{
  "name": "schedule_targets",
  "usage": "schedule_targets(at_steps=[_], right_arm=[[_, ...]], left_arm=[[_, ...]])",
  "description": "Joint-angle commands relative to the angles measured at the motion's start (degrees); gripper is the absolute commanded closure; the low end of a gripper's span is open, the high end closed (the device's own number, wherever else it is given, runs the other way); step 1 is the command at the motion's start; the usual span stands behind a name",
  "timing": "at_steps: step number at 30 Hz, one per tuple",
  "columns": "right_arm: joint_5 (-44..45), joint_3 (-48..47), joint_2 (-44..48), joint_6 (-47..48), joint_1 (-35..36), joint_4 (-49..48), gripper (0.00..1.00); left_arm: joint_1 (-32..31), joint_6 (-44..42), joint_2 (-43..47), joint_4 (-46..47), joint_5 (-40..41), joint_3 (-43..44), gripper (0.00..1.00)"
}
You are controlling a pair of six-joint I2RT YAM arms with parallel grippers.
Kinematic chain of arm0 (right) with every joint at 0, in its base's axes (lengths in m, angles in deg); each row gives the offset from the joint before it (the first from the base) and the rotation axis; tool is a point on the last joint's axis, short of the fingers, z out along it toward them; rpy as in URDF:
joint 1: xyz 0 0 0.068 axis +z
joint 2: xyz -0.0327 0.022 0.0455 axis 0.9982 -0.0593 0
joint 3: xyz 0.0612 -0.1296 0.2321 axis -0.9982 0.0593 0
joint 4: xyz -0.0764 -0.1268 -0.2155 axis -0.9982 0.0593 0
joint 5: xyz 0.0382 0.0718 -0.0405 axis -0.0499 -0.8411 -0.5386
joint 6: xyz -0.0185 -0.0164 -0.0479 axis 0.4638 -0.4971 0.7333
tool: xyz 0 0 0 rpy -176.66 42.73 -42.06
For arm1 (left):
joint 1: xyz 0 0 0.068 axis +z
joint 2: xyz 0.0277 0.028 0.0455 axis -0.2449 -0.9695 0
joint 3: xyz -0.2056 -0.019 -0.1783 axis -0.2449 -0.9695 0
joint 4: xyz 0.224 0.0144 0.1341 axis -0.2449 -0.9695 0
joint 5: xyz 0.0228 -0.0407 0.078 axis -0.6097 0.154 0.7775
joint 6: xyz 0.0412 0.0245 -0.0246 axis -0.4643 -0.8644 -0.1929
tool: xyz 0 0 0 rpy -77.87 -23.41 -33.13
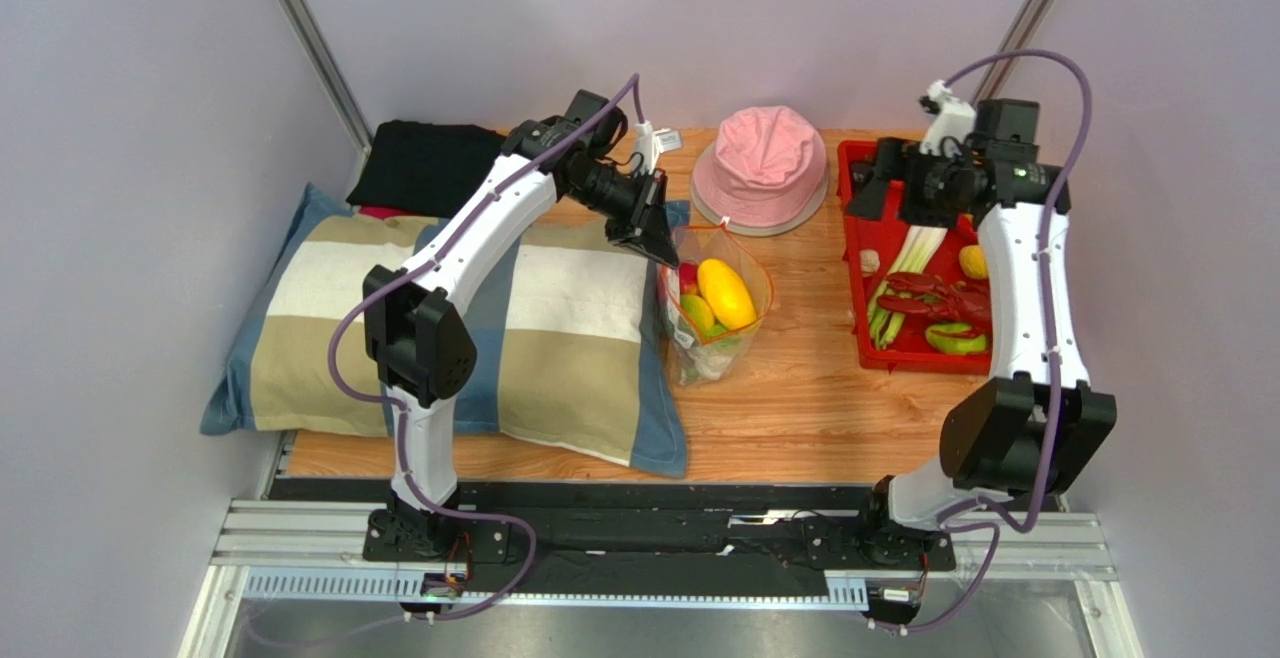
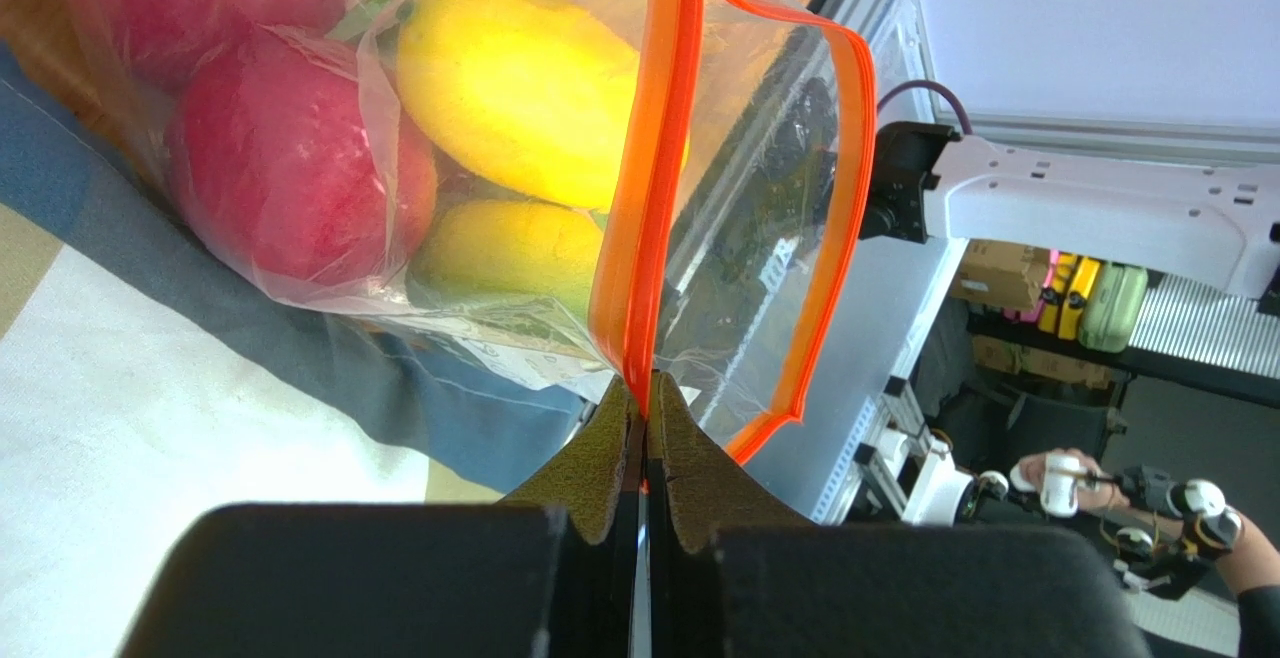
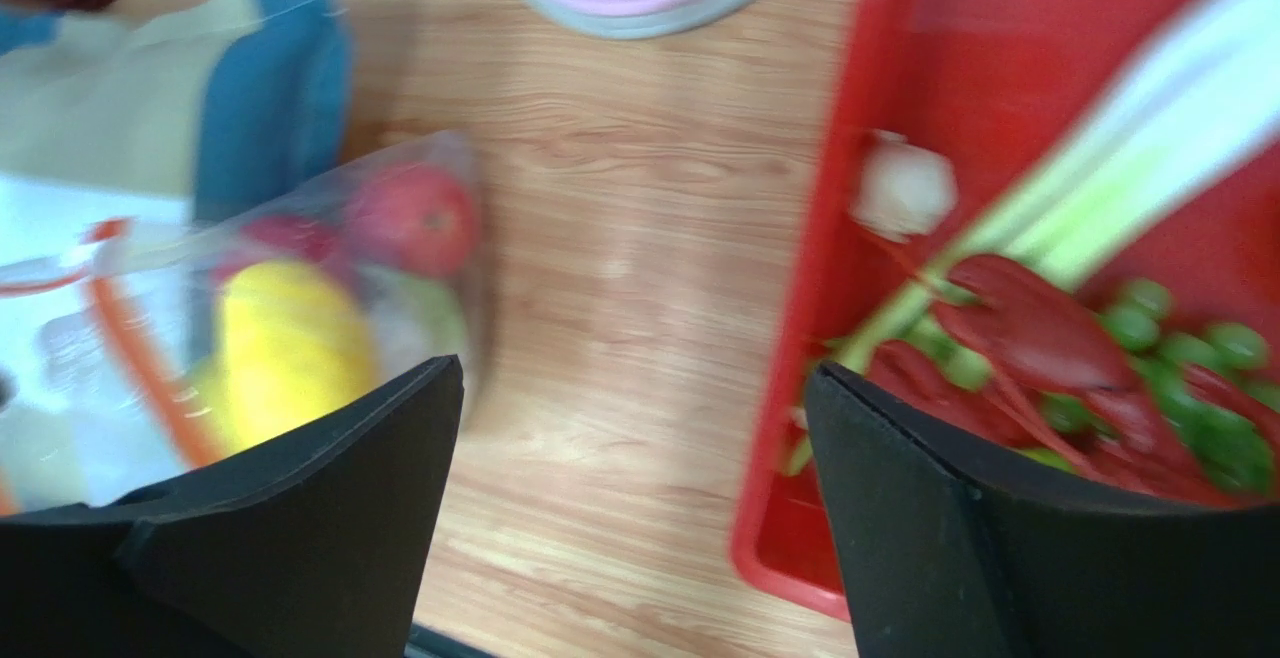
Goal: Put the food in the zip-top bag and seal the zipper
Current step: Place the fake fruit in the zipper food storage bag, then pick up the fake vegetable from the bin.
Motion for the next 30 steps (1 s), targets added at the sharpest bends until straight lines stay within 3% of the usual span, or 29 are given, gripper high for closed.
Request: schedule_targets(at_steps=[1,5,8,14,30], right_arm=[[3.17,-1.82,-3.10,8.14,-8.03,2.63,0.15],[9.32,-3.31,-9.59,12.63,-11.74,2.98,0.26],[8.99,-6.63,-16.01,12.29,-11.56,3.42,0.37],[6.35,-14.47,-27.96,7.72,-10.42,3.16,0.50],[3.01,-17.03,-40.19,7.54,-7.78,3.07,0.44]], left_arm=[[0.27,-0.68,3.45,1.66,-1.35,0.54,1.00],[0.27,-1.12,3.10,2.19,-1.44,0.10,1.00],[0.27,-1.29,2.84,2.72,-1.70,-0.61,1.00],[0.63,-1.82,2.66,2.46,-1.70,-0.87,1.00],[2.03,-2.26,1.78,1.05,-1.35,-0.96,1.00]])
